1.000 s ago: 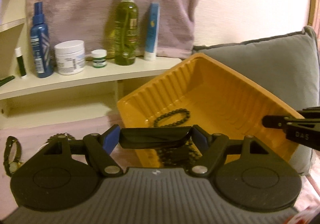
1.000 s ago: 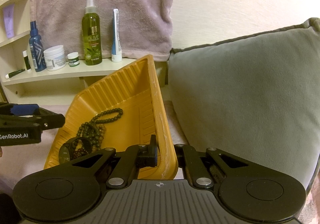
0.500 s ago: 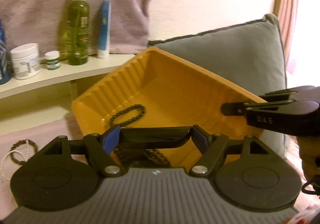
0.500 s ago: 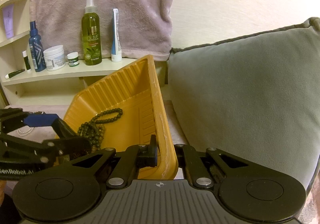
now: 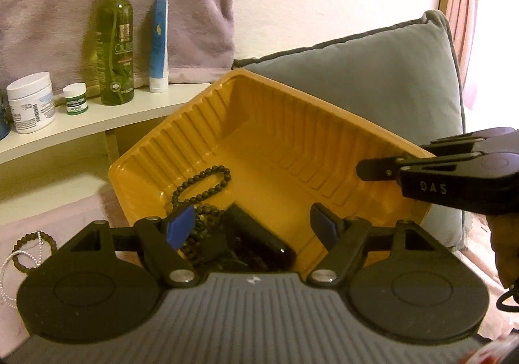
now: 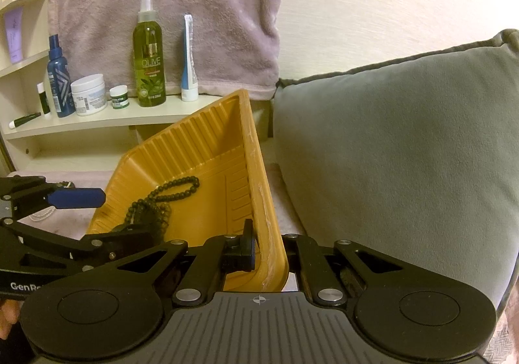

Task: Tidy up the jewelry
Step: 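Carry the black band into the orange tray and open the left tool, then move the left tool back over the pearl necklace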

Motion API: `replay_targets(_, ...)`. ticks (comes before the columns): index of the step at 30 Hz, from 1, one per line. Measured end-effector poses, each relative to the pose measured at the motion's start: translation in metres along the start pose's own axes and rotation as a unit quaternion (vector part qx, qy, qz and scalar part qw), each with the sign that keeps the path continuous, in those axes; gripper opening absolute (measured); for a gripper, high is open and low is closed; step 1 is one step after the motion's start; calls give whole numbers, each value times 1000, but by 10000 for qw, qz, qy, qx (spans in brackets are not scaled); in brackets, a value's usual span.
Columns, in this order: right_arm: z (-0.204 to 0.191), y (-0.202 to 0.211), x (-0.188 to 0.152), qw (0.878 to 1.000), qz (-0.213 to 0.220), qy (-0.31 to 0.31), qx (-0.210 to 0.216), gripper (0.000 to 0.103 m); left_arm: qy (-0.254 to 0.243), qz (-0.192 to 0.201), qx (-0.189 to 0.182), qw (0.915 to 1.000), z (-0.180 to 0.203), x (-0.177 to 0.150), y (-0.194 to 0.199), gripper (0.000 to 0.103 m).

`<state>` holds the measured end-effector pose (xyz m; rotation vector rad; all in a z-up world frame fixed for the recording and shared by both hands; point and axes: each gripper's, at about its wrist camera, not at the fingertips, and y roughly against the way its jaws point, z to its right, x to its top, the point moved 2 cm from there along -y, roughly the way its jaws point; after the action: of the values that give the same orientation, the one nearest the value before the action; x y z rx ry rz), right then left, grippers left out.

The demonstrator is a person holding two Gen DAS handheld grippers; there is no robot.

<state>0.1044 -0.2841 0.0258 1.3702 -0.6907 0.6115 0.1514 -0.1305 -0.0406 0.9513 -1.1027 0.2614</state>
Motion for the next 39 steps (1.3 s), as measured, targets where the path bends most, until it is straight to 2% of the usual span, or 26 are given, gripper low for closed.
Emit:
replay_targets(12,-1,0,0,10000,0,9,-4,6,236,29,420,9988,-20,-1,6,76)
replay_targets(23,-1,0,1,10000,5,33,-13,6,475,-17,1090,9929,-52,-10,15,75)
replay_targets(30,-1,0,1,10000,9,39,-20,6,661,-58,1695,9833,-86,-27,29,75)
replay_targets(36,-1,0,1,10000,4,44,-26,6,860,-109,2327,9687,-123,-45,46,75)
replay_targets(39,-1,-1,1,10000,-3,49,-30,6,860,-184,2474,9649,-138,-53,50,70)
